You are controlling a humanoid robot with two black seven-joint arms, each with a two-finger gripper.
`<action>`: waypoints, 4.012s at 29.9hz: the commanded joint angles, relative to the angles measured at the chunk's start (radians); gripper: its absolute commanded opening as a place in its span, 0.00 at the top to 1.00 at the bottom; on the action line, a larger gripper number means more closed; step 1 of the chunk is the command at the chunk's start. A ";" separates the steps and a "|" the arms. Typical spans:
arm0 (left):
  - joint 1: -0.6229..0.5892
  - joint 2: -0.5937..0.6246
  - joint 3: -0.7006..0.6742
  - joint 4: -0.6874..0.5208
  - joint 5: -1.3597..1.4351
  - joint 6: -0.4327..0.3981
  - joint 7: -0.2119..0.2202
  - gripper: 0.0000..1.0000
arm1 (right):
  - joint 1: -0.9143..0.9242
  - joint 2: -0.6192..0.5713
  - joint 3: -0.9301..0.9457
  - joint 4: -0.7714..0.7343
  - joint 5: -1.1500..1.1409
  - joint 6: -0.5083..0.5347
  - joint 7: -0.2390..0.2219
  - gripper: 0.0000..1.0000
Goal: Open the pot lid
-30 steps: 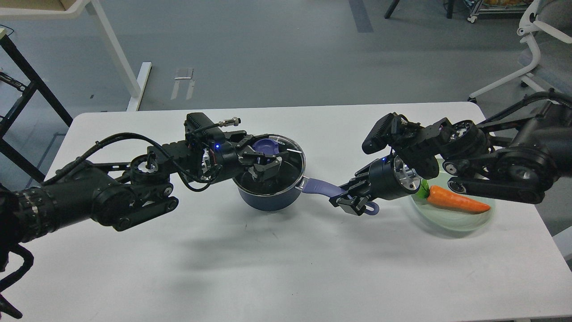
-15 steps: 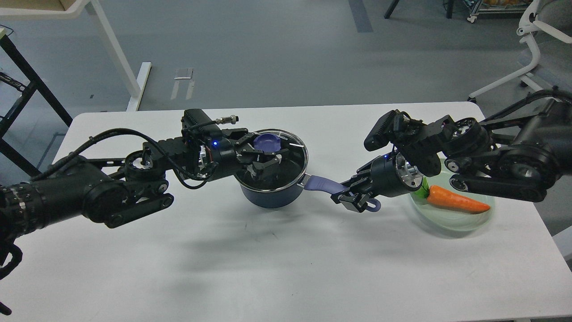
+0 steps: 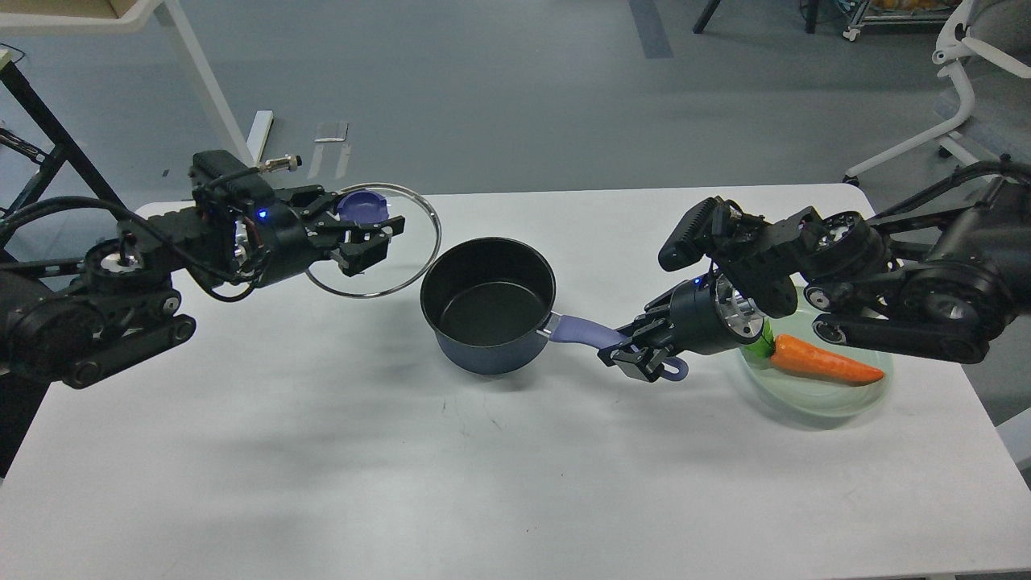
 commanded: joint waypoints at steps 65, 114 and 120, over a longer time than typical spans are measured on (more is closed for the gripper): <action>0.074 -0.058 -0.015 0.357 -0.750 -0.011 -0.147 0.01 | -0.001 -0.049 0.040 -0.008 0.012 -0.011 0.006 0.25; 0.113 -0.363 -0.435 0.511 -1.810 -0.373 -0.147 0.01 | -0.736 0.126 1.310 -0.438 1.296 -0.497 0.003 0.03; 0.114 -0.371 -0.471 0.509 -1.827 -0.432 -0.142 0.01 | -0.745 0.178 1.396 -0.563 1.357 -0.269 0.003 0.02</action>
